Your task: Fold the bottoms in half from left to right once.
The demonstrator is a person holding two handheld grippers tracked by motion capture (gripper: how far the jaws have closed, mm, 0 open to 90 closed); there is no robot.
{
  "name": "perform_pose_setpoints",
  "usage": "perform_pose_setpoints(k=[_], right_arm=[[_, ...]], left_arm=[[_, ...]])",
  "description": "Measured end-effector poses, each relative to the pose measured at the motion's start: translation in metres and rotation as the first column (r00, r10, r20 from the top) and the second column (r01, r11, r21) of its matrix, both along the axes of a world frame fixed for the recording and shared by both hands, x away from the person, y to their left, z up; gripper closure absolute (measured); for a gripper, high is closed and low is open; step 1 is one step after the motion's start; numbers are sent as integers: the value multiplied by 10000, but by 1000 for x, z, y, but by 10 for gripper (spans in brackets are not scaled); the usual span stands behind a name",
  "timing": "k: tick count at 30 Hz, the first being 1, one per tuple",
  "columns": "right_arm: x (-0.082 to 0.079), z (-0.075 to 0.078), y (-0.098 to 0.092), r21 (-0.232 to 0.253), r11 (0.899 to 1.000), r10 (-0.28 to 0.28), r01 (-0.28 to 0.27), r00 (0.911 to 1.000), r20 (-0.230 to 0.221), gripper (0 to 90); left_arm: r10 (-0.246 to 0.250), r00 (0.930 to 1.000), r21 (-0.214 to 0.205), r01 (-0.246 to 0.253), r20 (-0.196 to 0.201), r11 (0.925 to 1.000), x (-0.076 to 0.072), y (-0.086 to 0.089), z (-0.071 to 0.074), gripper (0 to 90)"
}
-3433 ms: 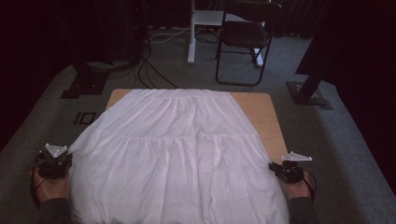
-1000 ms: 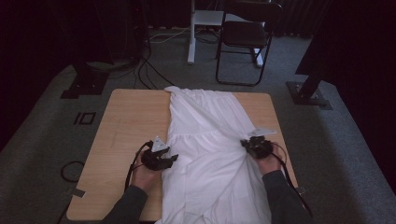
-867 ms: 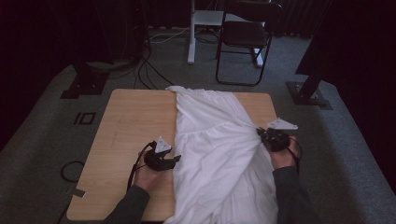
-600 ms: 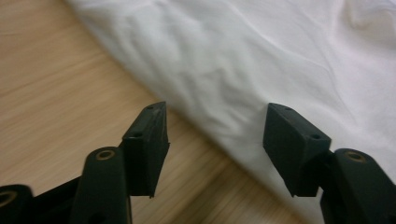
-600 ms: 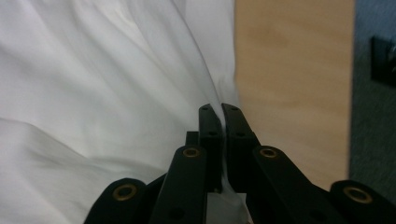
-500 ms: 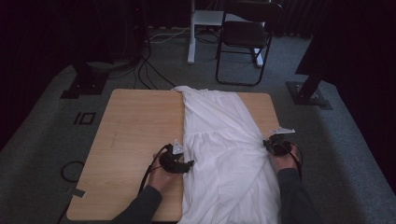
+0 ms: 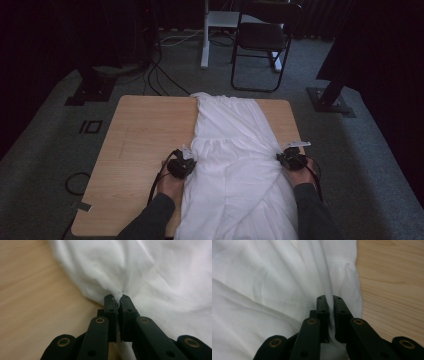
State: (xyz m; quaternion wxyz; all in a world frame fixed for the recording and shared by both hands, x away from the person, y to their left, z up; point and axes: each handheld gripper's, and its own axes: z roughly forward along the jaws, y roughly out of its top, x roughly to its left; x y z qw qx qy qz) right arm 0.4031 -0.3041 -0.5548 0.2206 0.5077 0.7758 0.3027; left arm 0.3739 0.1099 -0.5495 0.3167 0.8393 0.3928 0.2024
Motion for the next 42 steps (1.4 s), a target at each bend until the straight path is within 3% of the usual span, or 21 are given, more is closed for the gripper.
perform_pose_setpoints(k=[2, 3, 5, 6, 7, 11, 12, 13, 16, 19, 22, 24, 27, 29, 30, 31, 34, 35, 39, 42], right_arm=[[2, 0, 6, 138, 9996, 250, -249, 9997, -22, 837], [2, 0, 6, 138, 9996, 250, -249, 9997, -22, 837], [6, 0, 14, 200, 9986, 486, -484, 9988, -59, 831], [11, 1, 24, 198, 9974, 697, -696, 9976, -43, 831], [16, 1, 31, 194, 9968, 781, -781, 9969, -27, 832], [30, 1, 44, 109, 9960, 887, -888, 9960, 69, 833], [41, 2, 51, -50, 9969, 786, -785, 9968, 170, 836], [41, 2, 51, -50, 9969, 786, -785, 9968, 170, 836], [64, 1, 54, -105, 9996, 271, -268, 9992, 303, 835], [73, 2, 52, -30, 10000, 30, -30, 9998, 220, 804], [78, 8, 50, 94, 9997, -235, 235, 9997, 73, 618], [72, 18, 49, 473, 9983, -372, 351, 9984, 432, 545], [60, 35, 55, 807, 9967, 38, -114, 9956, 935, 503], [57, 39, 59, 931, 9950, 254, -350, 9944, 1024, 503], [55, 42, 62, 1034, 9932, 428, -539, 9934, 1062, 500], [50, 50, 78, 1321, 9845, 1012, -1153, 9889, 1089, 494], [48, 52, 103, 1459, 9730, 1651, -1791, 9809, 1027, 478], [48, 52, 103, 1459, 9730, 1651, -1791, 9809, 1027, 478], [50, 46, 142, 1932, 9496, 2357, -2468, 9686, 790, 442], [54, 42, 164, 1889, 9432, 2649, -2732, 9619, 683, 390]], left_arm=[[859, 9963, 44, -859, 6, 9963, 15, 20, 2, 866], [859, 9963, 44, -859, 6, 9963, 15, 20, 2, 866], [1308, 9914, 79, -1308, -59, 9914, 27, 33, 4, 866], [1673, 9859, 251, -1671, -27, 9856, 39, 44, 5, 866], [1673, 9859, 251, -1671, -27, 9856, 39, 44, 5, 866], [2293, 9733, 480, -2293, 52, 9722, 59, 56, 6, 866], [2615, 9652, 290, -2613, -43, 9648, 68, 61, 7, 865], [2615, 9652, 290, -2613, -43, 9648, 68, 61, 7, 865], [2911, 9565, -221, -2914, -175, 9563, 82, 61, 5, 860], [2756, 9611, -454, -2762, -175, 9600, 84, 60, 4, 826], [2586, 9660, -438, -2581, 58, 9651, 79, 60, 6, 674], [2387, 9708, -682, -2366, 237, 9692, 71, 66, 10, 628], [2355, 9711, -948, -2310, 396, 9683, 62, 73, 14, 607], [2335, 9715, -989, -2285, 416, 9685, 59, 74, 16, 592], [2210, 9737, -1070, -2143, 556, 9709, 48, 77, 19, 592], [2117, 9757, -1066, -2049, 566, 9730, 43, 78, 21, 581], [1895, 9793, -1122, -1810, 704, 9770, 31, 78, 25, 571], [1895, 9793, -1122, -1810, 704, 9770, 31, 78, 25, 566], [1596, 9834, -1186, -1490, 864, 9817, 16, 77, 30, 556], [1450, 9851, -1176, -1338, 927, 9840, 10, 75, 31, 550]])
